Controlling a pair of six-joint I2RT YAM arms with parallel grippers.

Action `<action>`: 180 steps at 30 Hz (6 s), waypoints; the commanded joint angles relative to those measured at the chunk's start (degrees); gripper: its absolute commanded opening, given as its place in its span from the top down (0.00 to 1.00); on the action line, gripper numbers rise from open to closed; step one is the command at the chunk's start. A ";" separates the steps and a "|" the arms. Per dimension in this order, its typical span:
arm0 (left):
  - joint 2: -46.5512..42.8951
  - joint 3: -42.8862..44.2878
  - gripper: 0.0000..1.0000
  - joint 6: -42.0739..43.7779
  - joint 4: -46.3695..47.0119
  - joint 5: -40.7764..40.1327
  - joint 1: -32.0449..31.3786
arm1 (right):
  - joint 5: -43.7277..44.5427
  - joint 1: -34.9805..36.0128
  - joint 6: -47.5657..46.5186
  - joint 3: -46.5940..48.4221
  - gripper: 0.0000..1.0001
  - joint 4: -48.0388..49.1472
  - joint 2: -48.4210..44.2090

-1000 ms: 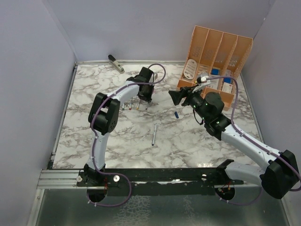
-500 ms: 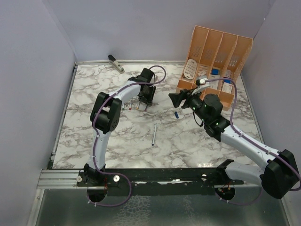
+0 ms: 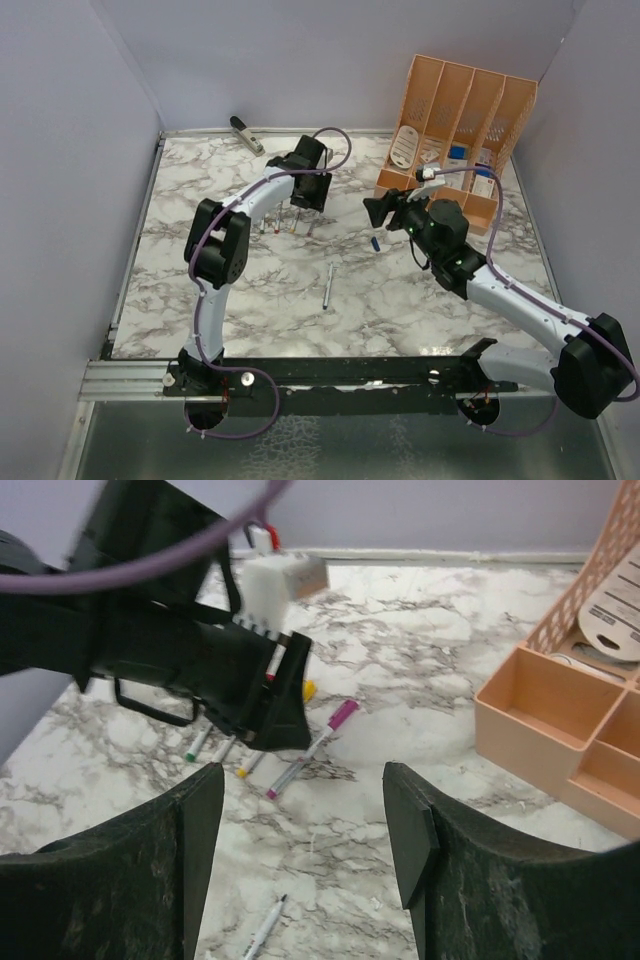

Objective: Insert the pens into the pen caps

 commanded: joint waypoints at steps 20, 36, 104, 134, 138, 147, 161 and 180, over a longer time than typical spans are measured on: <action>-29.82 -36.27 0.49 -8.98 9.12 -1.30 -12.48 | 7.87 -1.17 5.39 2.71 0.53 -17.59 14.45; -24.36 -33.40 0.49 -12.46 4.63 -5.18 -19.12 | 14.44 -1.20 8.32 2.27 0.53 -18.89 16.15; -4.32 -25.21 1.00 -9.03 -12.55 0.35 -21.25 | 30.36 -1.51 18.37 -2.34 0.54 -21.46 7.92; -35.95 -36.47 1.00 -8.66 3.37 -14.99 -19.94 | 7.64 -1.53 1.42 4.35 0.47 -11.18 22.77; -44.33 -42.21 1.00 -7.37 8.92 -12.72 -18.77 | 5.55 -1.57 1.04 5.56 0.49 -11.32 25.22; -57.74 -53.99 1.00 -6.74 22.59 -5.42 -15.62 | 4.57 -1.54 1.00 8.67 0.50 -13.76 29.78; -63.06 -57.72 1.00 -2.68 31.09 -0.95 -15.64 | 8.80 -1.50 3.02 10.99 0.53 -20.35 34.46; -63.61 -56.74 1.00 -2.65 30.20 -3.03 -15.44 | 8.67 -1.56 4.93 11.30 0.86 -24.63 36.95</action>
